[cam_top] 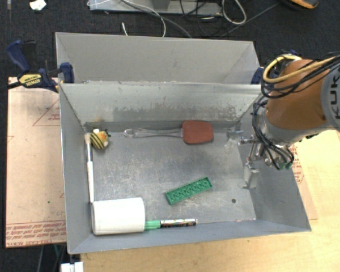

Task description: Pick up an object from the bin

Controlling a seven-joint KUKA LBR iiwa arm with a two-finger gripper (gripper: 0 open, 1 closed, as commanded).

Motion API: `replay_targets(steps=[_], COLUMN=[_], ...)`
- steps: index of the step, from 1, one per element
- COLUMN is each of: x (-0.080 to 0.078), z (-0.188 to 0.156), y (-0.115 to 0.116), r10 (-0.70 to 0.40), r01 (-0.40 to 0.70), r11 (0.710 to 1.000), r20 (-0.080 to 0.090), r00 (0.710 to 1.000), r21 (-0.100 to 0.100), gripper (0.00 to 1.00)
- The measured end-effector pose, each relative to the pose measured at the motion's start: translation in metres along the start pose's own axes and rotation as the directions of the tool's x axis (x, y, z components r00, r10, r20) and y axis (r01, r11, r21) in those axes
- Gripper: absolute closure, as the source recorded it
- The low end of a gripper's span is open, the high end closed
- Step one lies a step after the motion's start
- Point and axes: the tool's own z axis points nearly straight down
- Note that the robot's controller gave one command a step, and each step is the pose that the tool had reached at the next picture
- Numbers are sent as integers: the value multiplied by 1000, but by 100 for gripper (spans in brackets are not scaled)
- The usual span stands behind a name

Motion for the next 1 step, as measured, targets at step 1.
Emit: replay_targets(steps=[1], x=[8], z=[30], y=[-4], r10=[144], r01=[-144], r11=[990], r20=[10], r00=[989], r21=[1], gripper=[0])
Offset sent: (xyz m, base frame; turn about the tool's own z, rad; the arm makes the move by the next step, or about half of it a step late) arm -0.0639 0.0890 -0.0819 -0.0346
